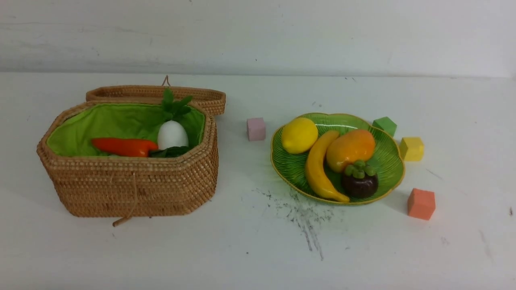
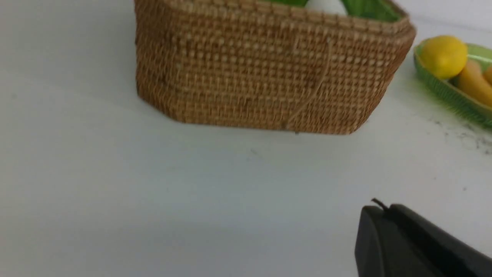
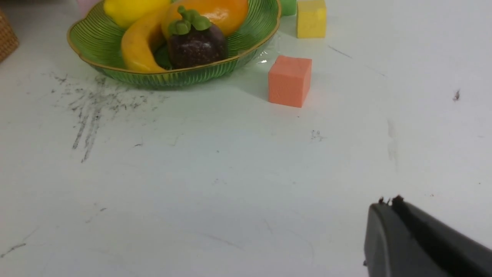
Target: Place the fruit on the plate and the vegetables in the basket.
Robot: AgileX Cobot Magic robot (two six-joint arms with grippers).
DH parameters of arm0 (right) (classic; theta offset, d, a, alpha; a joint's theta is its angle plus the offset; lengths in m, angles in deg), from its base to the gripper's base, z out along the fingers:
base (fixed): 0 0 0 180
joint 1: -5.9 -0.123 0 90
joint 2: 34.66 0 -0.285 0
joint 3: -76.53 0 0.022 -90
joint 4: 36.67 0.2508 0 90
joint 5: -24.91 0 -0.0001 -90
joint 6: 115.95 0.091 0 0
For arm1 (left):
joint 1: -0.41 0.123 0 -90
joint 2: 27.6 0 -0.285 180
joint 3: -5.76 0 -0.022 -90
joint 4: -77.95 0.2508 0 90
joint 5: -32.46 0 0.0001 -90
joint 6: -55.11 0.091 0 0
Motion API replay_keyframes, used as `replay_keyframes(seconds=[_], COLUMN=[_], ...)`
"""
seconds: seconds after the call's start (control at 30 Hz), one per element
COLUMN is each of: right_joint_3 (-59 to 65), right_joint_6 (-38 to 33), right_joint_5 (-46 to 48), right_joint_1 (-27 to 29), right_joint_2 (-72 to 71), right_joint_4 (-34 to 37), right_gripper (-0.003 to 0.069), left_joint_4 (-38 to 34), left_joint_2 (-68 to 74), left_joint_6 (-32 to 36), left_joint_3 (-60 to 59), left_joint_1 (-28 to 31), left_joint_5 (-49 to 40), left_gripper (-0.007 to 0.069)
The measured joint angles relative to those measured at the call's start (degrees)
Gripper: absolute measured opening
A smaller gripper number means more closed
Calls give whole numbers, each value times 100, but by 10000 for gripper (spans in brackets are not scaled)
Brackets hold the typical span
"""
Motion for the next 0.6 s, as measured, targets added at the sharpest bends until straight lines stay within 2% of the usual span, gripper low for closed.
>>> replay_keyframes(seconds=[0.1,0.6], right_joint_3=[0,0], right_joint_6=[0,0], right_joint_5=[0,-6], right_joint_1=[0,0], right_joint_2=[0,0], right_joint_4=[0,6], right_gripper=[11,28], left_joint_4=[-48,-135], left_joint_2=[0,0], left_joint_6=[0,-30], left_joint_3=[-21,-21], left_joint_1=[12,12], left_joint_5=[-242,-265], left_gripper=[-13,-13])
